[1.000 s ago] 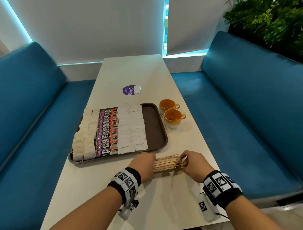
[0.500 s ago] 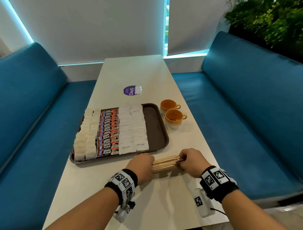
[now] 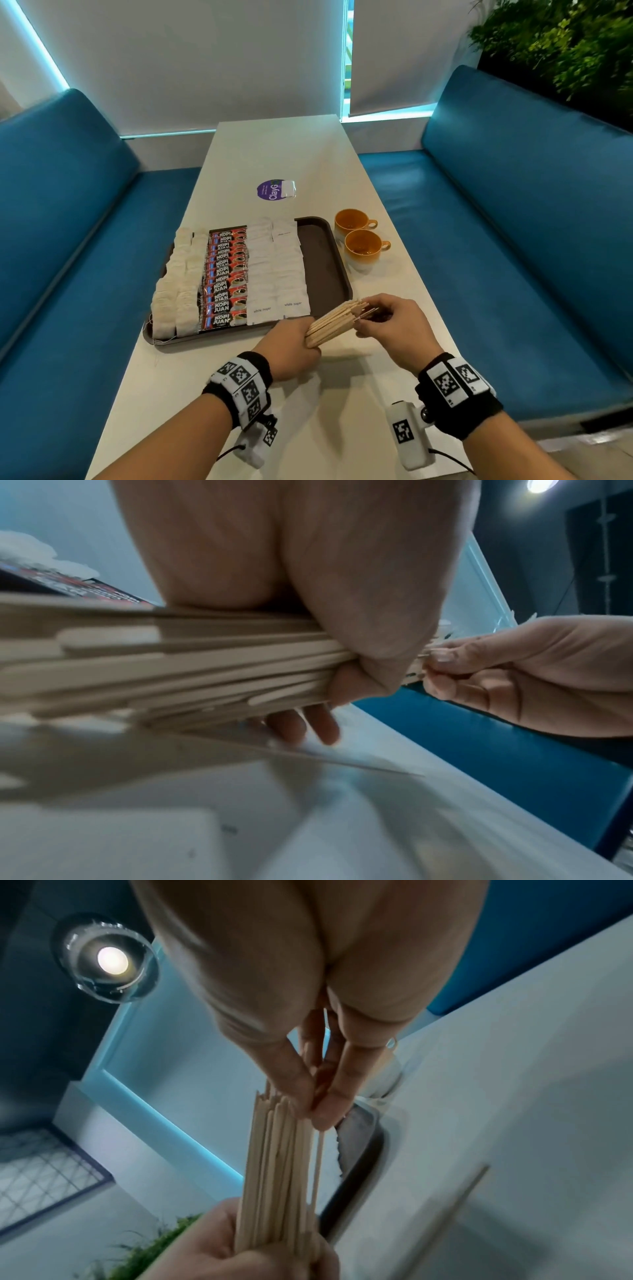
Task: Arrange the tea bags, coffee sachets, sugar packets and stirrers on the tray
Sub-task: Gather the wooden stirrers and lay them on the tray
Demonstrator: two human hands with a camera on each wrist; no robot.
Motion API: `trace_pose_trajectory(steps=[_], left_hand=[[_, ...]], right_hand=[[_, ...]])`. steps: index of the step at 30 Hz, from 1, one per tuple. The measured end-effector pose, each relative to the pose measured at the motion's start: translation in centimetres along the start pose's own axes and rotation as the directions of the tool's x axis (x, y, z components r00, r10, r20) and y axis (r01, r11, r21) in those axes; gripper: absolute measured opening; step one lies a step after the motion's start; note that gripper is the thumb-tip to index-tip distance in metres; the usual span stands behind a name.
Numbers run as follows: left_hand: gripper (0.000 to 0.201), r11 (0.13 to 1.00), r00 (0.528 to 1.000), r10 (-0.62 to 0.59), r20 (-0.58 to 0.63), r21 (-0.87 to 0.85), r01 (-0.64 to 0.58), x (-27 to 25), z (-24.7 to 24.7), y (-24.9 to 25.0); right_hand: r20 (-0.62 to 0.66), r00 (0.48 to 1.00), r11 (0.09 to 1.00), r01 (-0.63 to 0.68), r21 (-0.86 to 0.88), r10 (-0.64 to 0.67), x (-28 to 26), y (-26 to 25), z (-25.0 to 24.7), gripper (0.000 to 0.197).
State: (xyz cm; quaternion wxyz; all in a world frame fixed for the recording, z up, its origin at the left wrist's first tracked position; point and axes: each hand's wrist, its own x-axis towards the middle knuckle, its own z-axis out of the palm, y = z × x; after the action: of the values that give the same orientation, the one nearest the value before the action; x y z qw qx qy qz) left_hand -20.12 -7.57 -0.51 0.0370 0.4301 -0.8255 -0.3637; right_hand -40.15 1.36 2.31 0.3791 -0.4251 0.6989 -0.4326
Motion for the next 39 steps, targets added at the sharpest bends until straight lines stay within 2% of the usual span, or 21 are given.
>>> trace_pose_trajectory(steps=[4, 11, 13, 15, 17, 19, 21, 23, 25, 27, 32, 35, 36, 39], left_hand=[[0.011, 0.992, 0.998, 0.06, 0.002, -0.114, -0.059, -0.3, -0.7, -0.2], [0.018, 0.905, 0.985, 0.099, -0.144, -0.399, -0.15, -0.7, -1.0, 1.2], [0.023, 0.853, 0.977, 0.061, -0.203, -0.497, -0.157, -0.7, -1.3, 1.2], [0.025, 0.758, 0.96, -0.006, -0.278, -0.627, -0.177, -0.8, -1.5, 1.0], [0.022, 0.678, 0.933, -0.038, -0.358, -0.695, -0.239, -1.1, -1.7, 0.8], [0.023, 0.613, 0.902, -0.054, -0.428, -0.727, -0.308, -1.6, -1.8, 0.4], [0.022, 0.57, 0.878, -0.072, -0.473, -0.742, -0.353, -2.0, -1.7, -0.1], [0.02, 0.55, 0.868, -0.086, -0.489, -0.749, -0.368, -2.5, -1.5, -0.8], [0.021, 0.556, 0.857, -0.103, -0.504, -0.744, -0.371, -3.0, -1.3, -1.4], [0.023, 0.579, 0.86, -0.119, -0.496, -0.738, -0.346, -3.2, -1.0, -2.0], [0.025, 0.649, 0.934, -0.055, -0.353, -0.724, -0.236, -3.3, 0.2, -2.8], [0.02, 0.738, 0.956, -0.026, -0.292, -0.651, -0.179, -3.2, 0.4, -3.4], [0.018, 0.735, 0.958, -0.036, -0.285, -0.657, -0.168, -3.1, 0.3, -3.5], [0.022, 0.724, 0.96, -0.061, -0.273, -0.675, -0.146, -2.9, -0.2, -3.4]], right_hand=[[-0.036, 0.996, 0.991, 0.089, 0.105, -0.085, -0.2, -1.6, 0.0, 0.03], [-0.159, 0.963, 0.969, 0.232, 0.081, -0.217, -0.1, -3.8, -0.4, 0.045], [-0.123, 0.972, 0.98, 0.198, -0.012, -0.198, 0.4, -3.2, -0.6, 0.035], [0.014, 0.991, 0.973, 0.131, -0.19, -0.13, 0.9, -1.7, -0.3, 0.025], [0.16, 0.986, 0.897, 0.113, -0.426, -0.049, 1.1, 0.2, 0.4, 0.014], [0.25, 0.968, 0.791, 0.15, -0.593, 0.004, 1.2, 1.8, 1.4, 0.021], [0.286, 0.958, 0.739, 0.184, -0.648, 0.013, 1.3, 2.3, 2.1, 0.025], [0.3, 0.954, 0.693, 0.218, -0.687, -0.003, 1.4, 2.3, 2.5, 0.018], [0.31, 0.95, 0.604, 0.26, -0.753, -0.023, 1.5, 2.2, 2.4, 0.011], [0.318, 0.947, 0.527, 0.288, -0.8, -0.035, 1.6, 2.2, 2.4, 0.01], [0.337, 0.941, 0.415, 0.315, -0.854, -0.021, 1.1, 2.7, 1.8, 0.012], [0.31, 0.951, 0.446, 0.276, -0.851, 0.004, 0.9, 2.3, 1.2, 0.009], [0.298, 0.954, 0.49, 0.25, -0.835, 0.02, 0.8, 1.8, 0.9, 0.008], [0.296, 0.955, 0.703, 0.194, -0.684, 0.025, 0.7, -0.6, 0.1, 0.006]])
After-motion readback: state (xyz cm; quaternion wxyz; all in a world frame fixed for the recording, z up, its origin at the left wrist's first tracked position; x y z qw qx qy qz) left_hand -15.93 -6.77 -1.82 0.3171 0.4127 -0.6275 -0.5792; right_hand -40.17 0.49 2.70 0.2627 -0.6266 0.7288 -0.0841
